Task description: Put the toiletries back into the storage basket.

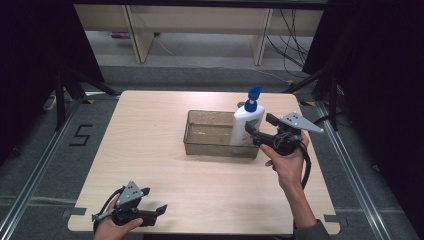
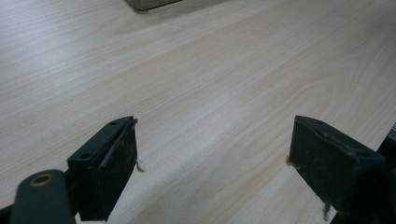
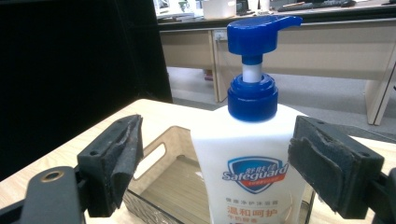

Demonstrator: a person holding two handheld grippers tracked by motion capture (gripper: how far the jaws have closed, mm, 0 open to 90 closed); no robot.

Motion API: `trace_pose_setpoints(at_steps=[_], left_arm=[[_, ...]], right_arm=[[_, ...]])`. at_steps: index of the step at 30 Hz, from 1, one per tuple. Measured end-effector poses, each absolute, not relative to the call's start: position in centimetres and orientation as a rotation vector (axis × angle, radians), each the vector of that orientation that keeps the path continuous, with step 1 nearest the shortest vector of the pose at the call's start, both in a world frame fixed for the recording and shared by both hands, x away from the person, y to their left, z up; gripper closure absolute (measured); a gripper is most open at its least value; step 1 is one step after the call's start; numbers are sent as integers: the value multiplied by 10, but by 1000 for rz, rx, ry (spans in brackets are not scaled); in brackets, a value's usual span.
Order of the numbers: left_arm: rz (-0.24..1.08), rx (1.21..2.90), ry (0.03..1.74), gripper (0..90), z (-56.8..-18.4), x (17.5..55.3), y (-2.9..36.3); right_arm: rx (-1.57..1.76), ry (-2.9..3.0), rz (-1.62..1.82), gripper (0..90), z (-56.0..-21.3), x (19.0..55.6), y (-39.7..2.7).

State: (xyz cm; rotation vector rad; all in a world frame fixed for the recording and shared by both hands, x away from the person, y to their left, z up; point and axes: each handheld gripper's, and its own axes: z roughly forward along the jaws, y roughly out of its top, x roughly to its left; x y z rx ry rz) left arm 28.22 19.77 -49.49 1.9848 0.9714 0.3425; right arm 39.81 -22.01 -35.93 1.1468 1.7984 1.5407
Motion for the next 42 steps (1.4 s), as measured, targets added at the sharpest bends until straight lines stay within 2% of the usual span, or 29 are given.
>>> trace_pose_setpoints(at_steps=[42], left_arm=[[344,1981,969,148,-495,282,197]], right_arm=[[1150,1931,1572,179,-387,370,-213]])
